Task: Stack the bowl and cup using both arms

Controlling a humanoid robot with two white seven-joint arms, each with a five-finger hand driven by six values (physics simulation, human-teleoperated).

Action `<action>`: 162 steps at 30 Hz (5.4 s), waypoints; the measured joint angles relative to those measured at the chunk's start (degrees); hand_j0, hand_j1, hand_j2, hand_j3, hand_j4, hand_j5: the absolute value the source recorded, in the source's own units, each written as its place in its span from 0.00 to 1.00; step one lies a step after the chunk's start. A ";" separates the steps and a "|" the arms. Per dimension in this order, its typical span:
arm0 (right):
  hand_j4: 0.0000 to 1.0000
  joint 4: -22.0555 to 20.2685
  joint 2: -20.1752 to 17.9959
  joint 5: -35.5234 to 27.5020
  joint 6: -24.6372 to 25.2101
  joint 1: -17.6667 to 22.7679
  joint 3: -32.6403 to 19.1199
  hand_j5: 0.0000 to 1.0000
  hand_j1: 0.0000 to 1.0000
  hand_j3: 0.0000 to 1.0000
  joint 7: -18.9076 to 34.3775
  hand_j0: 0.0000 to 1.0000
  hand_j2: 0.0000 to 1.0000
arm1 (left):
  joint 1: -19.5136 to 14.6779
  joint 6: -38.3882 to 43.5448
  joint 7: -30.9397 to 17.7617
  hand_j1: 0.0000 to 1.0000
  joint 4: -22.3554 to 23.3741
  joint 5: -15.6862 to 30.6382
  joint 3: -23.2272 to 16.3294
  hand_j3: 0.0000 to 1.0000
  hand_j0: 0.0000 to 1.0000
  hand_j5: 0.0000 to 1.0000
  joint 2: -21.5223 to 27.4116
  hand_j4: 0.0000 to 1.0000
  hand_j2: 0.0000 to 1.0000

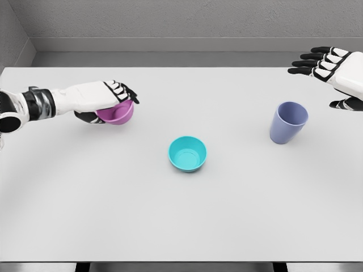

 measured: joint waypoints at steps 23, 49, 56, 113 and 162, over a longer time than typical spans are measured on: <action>1.00 0.07 0.00 0.00 0.01 0.00 0.00 1.00 1.00 1.00 0.02 1.00 1.00 | 1.41 -0.06 -0.34 0.52 -10.82 -0.64 -4.41 0.52 0.52 0.52 -10.31 0.52 0.52; 1.00 0.15 0.00 0.00 0.01 0.09 0.00 1.00 1.00 1.00 0.00 1.00 1.00 | 1.49 0.03 -0.50 0.75 -10.97 -2.45 -8.28 0.75 0.75 0.75 -11.49 0.75 0.75; 1.00 0.18 0.00 0.00 -0.01 0.00 0.00 1.00 1.00 1.00 0.01 1.00 1.00 | 1.49 0.09 -0.42 1.00 -10.98 -2.57 -8.36 1.00 1.00 1.00 -11.53 1.00 1.00; 1.00 2.46 0.88 0.45 13.44 0.00 1.37 1.00 1.00 1.00 12.36 1.00 1.00 | 1.67 0.03 -0.33 1.00 -1.57 18.69 -0.40 1.00 1.00 1.00 7.09 1.00 1.00; 1.00 12.87 12.84 0.71 14.45 -13.01 14.75 1.00 1.00 1.00 21.33 1.00 1.00 | 2.90 0.03 -0.44 1.00 -0.78 18.00 2.65 1.00 1.00 1.00 8.18 1.00 1.00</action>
